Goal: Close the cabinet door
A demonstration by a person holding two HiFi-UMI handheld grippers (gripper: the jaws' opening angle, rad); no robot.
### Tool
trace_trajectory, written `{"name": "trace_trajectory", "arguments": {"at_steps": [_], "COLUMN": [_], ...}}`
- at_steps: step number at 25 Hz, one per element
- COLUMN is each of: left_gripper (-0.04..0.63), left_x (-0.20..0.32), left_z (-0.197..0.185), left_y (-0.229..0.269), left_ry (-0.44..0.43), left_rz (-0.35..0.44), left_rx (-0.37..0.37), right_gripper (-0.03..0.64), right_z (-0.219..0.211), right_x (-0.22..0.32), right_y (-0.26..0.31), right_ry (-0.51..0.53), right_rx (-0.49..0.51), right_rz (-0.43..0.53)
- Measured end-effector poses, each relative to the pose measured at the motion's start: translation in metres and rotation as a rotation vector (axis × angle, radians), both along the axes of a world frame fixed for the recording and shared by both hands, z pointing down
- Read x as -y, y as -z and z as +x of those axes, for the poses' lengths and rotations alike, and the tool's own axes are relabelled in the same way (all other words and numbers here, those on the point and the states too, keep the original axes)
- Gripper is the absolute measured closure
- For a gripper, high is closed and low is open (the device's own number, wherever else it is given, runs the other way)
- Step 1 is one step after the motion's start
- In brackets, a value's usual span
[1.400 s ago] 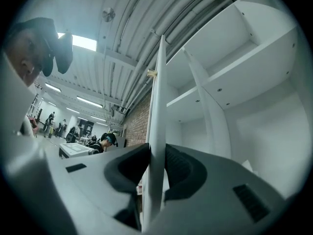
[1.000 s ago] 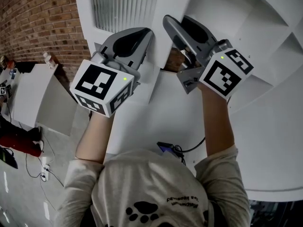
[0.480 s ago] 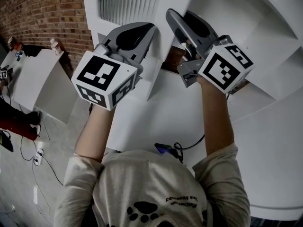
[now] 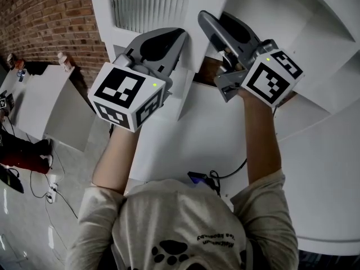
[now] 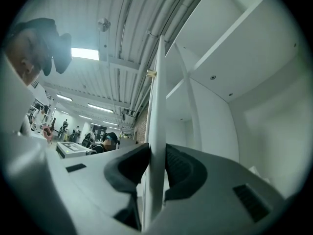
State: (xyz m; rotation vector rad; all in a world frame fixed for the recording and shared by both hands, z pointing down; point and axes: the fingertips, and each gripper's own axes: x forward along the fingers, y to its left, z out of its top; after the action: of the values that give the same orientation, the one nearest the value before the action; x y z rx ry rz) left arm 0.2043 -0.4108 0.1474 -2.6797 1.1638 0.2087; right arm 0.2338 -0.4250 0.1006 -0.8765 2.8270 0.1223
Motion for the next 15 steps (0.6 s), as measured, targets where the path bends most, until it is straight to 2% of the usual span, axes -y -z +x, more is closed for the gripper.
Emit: {"name": "trace_trajectory", "arguments": {"at_steps": [15], "left_gripper": [0.588], "left_x": [0.03], "left_z": [0.017], "left_y": [0.0], "left_ry": [-0.024], "left_rz": [-0.005], "left_rx": [0.003], "right_gripper": [0.503], "right_z": [0.014], "right_x": [0.027], "right_y": [-0.002], "right_ry": [0.01], "right_rx": [-0.004], "right_rz": [-0.022]}}
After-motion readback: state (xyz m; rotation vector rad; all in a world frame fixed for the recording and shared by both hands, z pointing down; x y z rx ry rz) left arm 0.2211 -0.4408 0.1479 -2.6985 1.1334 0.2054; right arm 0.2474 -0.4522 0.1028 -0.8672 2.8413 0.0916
